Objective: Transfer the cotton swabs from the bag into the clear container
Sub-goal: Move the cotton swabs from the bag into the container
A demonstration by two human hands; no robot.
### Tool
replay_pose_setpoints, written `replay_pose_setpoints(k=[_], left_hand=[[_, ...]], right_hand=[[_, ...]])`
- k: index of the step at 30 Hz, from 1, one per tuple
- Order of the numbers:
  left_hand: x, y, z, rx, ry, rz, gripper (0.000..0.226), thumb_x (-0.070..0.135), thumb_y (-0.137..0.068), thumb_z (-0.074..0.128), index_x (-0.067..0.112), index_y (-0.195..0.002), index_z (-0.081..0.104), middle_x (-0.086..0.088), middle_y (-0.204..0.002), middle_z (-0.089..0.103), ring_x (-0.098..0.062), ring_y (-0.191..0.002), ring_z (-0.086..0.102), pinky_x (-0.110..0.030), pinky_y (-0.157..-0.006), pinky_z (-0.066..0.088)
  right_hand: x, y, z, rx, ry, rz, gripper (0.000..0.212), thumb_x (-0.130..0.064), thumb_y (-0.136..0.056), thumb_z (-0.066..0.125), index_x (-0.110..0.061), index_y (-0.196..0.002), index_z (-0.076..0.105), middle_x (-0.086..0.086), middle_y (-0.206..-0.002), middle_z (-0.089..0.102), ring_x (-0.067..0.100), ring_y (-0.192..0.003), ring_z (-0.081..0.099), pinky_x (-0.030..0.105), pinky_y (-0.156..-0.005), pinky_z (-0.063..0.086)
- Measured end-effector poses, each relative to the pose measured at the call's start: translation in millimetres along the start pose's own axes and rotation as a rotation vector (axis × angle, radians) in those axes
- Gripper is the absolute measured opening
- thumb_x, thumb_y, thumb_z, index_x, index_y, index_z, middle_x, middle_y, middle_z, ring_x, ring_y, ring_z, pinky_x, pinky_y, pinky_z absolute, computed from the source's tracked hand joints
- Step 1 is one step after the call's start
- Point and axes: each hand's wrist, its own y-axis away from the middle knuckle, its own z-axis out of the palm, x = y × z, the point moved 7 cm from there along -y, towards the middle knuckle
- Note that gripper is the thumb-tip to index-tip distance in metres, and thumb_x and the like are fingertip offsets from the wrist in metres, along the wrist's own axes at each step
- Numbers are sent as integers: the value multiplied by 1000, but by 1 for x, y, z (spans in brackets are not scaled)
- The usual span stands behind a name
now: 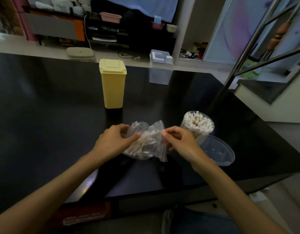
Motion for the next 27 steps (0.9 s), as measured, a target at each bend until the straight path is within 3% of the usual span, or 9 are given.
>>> replay_pose_setpoints(k=[2, 3, 7, 13, 17, 20, 22, 25, 27], left_hand=[[2, 1, -9, 112, -50, 43, 24, 53, -83, 60, 30, -85, 68, 10, -81, 70, -12, -86, 66, -33, -75, 52], [3, 3, -14, 175, -35, 68, 20, 48, -86, 59, 31, -77, 66, 10, -74, 68, -13, -82, 66, -32, -70, 49], [11, 5, -30, 320, 262, 194, 9, 36, -92, 57, 30, -88, 63, 7, -83, 68, -15, -85, 66, -41, -78, 54], [11, 6, -27, 239, 348, 224, 16, 41, -94, 49, 27, -96, 57, 6, -92, 70, -15, -92, 66, -50, -84, 53], [7, 3, -23, 203, 328, 166, 14, 31, -97, 46, 23, -90, 55, 16, -82, 70, -9, -89, 65, -38, -83, 52], [3, 0, -15, 90, 290, 112, 18, 33, -97, 47, 18, -94, 55, 12, -88, 68, -10, -91, 64, -40, -88, 50], [-2, -1, -8, -29, 259, 62, 22, 45, -86, 59, 24, -94, 56, 6, -95, 66, -16, -96, 63, -45, -92, 48], [1, 2, 3, -169, 123, 74, 50, 60, -57, 62, 33, -100, 58, 7, -107, 66, -13, -101, 62, -41, -95, 48], [6, 6, 8, -203, -60, 123, 52, 55, -65, 70, 31, -110, 59, 9, -107, 66, -10, -99, 63, -35, -91, 50]], right_hand=[[-2, 3, -4, 44, -37, -32, 11, -15, -92, 57, -7, -97, 62, 0, -80, 65, 6, -66, 59, 10, -53, 47], [-4, 5, -6, 68, -57, -48, 13, -14, -92, 56, -5, -99, 61, 1, -80, 64, 5, -64, 58, 11, -53, 47], [-10, 10, -8, 156, -86, -138, 9, -17, -93, 55, -11, -96, 61, 2, -87, 67, 3, -68, 62, 12, -58, 50], [-16, 7, 3, -4, -147, -97, 28, -3, -98, 39, -17, -104, 62, 1, -91, 66, 9, -70, 65, 17, -62, 55], [-17, 6, -1, -19, 85, -196, 23, -7, -87, 61, -24, -103, 67, 1, -96, 69, 8, -79, 67, 17, -70, 55], [-11, 5, 2, -81, 184, -165, 29, -15, -82, 69, -30, -107, 65, -4, -99, 70, 10, -87, 68, 24, -81, 55], [-6, 5, 8, -138, 222, -136, 33, -15, -82, 69, -33, -110, 63, -1, -96, 71, 14, -83, 69, 30, -79, 56], [-4, 5, 14, -182, 301, -149, 33, -15, -82, 69, -25, -114, 64, 4, -91, 72, 19, -80, 69, 29, -75, 55], [-2, 5, 17, -204, 326, -142, 35, -17, -83, 69, -25, -116, 62, 6, -91, 71, 18, -75, 67, 25, -69, 53]])
